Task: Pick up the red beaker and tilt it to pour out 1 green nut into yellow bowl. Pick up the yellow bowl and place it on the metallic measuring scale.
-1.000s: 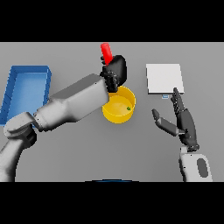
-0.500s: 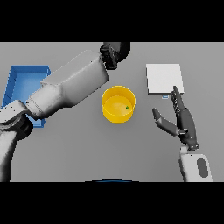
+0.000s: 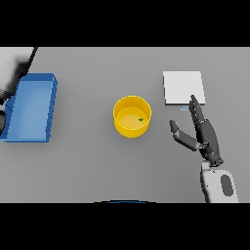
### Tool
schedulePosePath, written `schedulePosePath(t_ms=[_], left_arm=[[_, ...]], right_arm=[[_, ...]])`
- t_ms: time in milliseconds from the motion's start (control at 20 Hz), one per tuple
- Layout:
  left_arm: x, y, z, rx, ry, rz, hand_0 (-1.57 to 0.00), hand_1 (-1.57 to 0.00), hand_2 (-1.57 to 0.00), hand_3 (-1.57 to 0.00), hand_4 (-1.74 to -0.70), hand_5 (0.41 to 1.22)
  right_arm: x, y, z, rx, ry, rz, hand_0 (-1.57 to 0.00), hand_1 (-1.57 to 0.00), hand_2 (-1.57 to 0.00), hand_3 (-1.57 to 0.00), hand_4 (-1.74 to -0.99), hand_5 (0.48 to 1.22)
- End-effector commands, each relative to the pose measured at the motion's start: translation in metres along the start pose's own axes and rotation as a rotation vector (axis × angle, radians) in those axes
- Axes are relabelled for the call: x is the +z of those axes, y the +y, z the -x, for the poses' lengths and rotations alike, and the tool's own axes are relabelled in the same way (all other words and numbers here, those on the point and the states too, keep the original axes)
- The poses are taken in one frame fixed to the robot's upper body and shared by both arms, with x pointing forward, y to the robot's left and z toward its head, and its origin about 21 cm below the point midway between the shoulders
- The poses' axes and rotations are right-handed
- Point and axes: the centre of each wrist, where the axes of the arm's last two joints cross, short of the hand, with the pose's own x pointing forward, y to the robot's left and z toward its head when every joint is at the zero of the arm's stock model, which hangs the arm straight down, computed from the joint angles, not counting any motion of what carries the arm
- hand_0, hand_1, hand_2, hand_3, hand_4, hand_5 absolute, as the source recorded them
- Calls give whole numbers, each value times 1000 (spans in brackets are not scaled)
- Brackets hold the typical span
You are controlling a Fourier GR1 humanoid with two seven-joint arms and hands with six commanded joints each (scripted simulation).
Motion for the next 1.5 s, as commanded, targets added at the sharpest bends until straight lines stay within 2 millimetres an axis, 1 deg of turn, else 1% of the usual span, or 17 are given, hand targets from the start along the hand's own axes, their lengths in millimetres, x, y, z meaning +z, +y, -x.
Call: schedulePosePath(t_ms=[0, 100, 150, 250, 300, 400, 500, 600, 650, 700, 750, 800, 950, 1050, 1100, 1350, 1450], left_arm=[[-2, -14, 21, 135, 36, 25, -1571, -1545, -1544, -1453, -1658, 1218], [-2, -33, 51, 312, 122, 41, -1571, -1554, -1553, -1418, -1688, 1219], [-2, -41, 59, 373, 155, 37, -1571, -1558, -1557, -1393, -1698, 1220], [3, -65, 87, 513, 219, 29, -1571, -1563, -1562, -1403, -1714, 1220], [5, -80, 95, 589, 284, 42, -1571, -1564, -1564, -1437, -1719, 1220], [9, -110, 105, 667, 378, 68, -1571, -1567, -1566, -1406, -1727, 1221], [12, -143, 103, 728, 441, 96, -1571, -1568, -1568, -1439, -1732, 1221], [19, -175, 108, 806, 526, 151, -1571, -1569, -1569, -1486, -1735, 1221], [23, -191, 108, 846, 559, 178, -1571, -1570, -1569, -1503, -1736, 1221], [28, -207, 109, 886, 584, 197, -1571, -1570, -1570, -1437, -1737, 1221], [31, -219, 105, 918, 618, 226, -1571, -1570, -1570, -1464, -1738, 1221], [36, -234, 103, 960, 639, 240, -1571, -1570, -1570, -1418, -1739, 1221], [50, -265, 96, 1055, 710, 269, -1571, -1571, -1571, -1493, -1740, 1221], [59, -275, 93, 1056, 745, 266, -1571, -1571, -1571, -1521, -1740, 1221], [64, -282, 89, 1057, 740, 264, -1571, -1571, -1571, -1478, -1740, 1221], [93, -292, 76, 1094, 757, 246, -1571, -1571, -1571, -1340, -1738, 1221], [100, -295, 71, 1109, 776, 233, -1571, -1571, -1571, -1319, -1737, 1146]], right_arm=[[-3, 0, -4, 4, -19, -8, 1, 1, 1, 1, -1306, 651], [-3, 1, 1, 15, -18, -13, 1, 1, 1, 1, -1312, 653], [-4, 1, 2, 23, -23, -22, 1, 1, 1, 1, -1307, 651], [-4, 4, 0, 31, -37, -19, 1, 1, 1, 1, -1301, 652], [-4, 8, 3, 32, -28, -21, 1, 1, 1, 1, -1298, 651], [-8, 10, 0, 23, -26, -20, 1, 1, 1, 1, -1286, 649], [-8, 10, -1, 2, -21, -28, 1, 1, 1, 1, -1276, 654], [-8, 4, 1, 13, -16, -26, 1, 1, 1, 1, -1278, 659], [-8, 7, -1, 12, -26, -29, 1, 1, 1, 1, -1285, 663], [-9, 7, -1, 20, -25, -29, 1, 1, 1, 1, -1293, 667], [-7, 7, 2, 18, -13, -29, 1, 1, 1, 1, -1302, 671], [-6, 4, 2, 26, -20, -31, 1, 1, 1, 1, -1307, 677], [-2, 5, 4, 37, -32, -39, 1, 1, 1, 1, -1302, 693], [-1, 5, 5, 34, -20, -45, 1, 1, 1, 1, -1304, 707], [0, 1, 6, 46, -29, -44, 1, 1, 1, 1, -1307, 714], [-2, 3, 4, 60, -21, -35, 1, 1, 1, 1, -1327, 724], [1, 4, 1, 46, -34, -40, 1, 1, 1, 1, -1335, 725]])
